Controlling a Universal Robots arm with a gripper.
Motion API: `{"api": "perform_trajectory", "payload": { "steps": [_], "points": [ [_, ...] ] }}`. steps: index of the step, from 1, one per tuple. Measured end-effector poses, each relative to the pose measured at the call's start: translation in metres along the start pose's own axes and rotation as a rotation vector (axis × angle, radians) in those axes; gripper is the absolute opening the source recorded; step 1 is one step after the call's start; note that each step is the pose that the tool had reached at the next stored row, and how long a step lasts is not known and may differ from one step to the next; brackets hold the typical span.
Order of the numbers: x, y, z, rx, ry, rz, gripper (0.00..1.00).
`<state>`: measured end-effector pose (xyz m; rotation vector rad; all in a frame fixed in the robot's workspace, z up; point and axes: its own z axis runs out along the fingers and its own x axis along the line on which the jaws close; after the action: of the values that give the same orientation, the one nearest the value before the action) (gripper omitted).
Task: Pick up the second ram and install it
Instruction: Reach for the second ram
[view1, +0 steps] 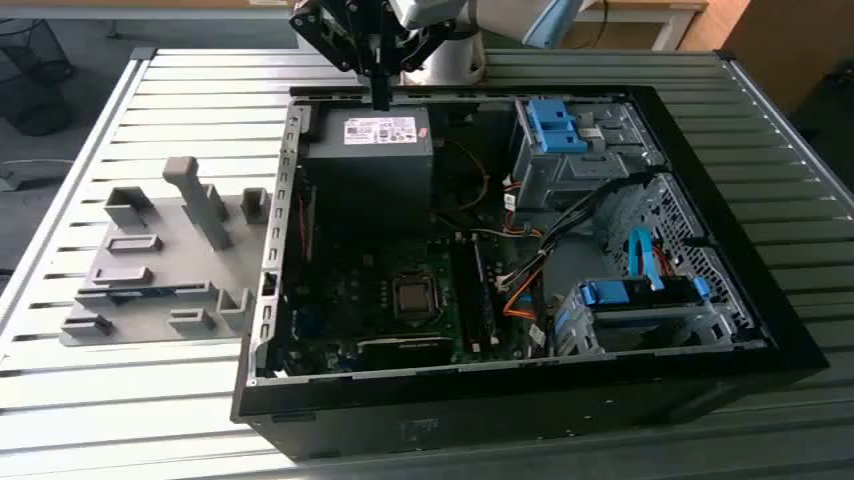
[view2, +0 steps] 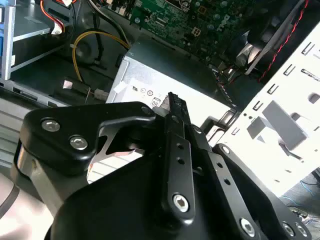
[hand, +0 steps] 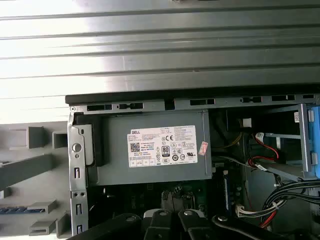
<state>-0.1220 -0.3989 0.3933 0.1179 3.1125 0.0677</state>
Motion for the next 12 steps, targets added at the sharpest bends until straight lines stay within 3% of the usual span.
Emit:
{"api": "perform_trajectory", "payload": {
  "steps": [12],
  "points": [
    [0.0032, -0.0003, 0.0002, -0.0001, 0.0001, 0.000, 0.11]
  ]
}}
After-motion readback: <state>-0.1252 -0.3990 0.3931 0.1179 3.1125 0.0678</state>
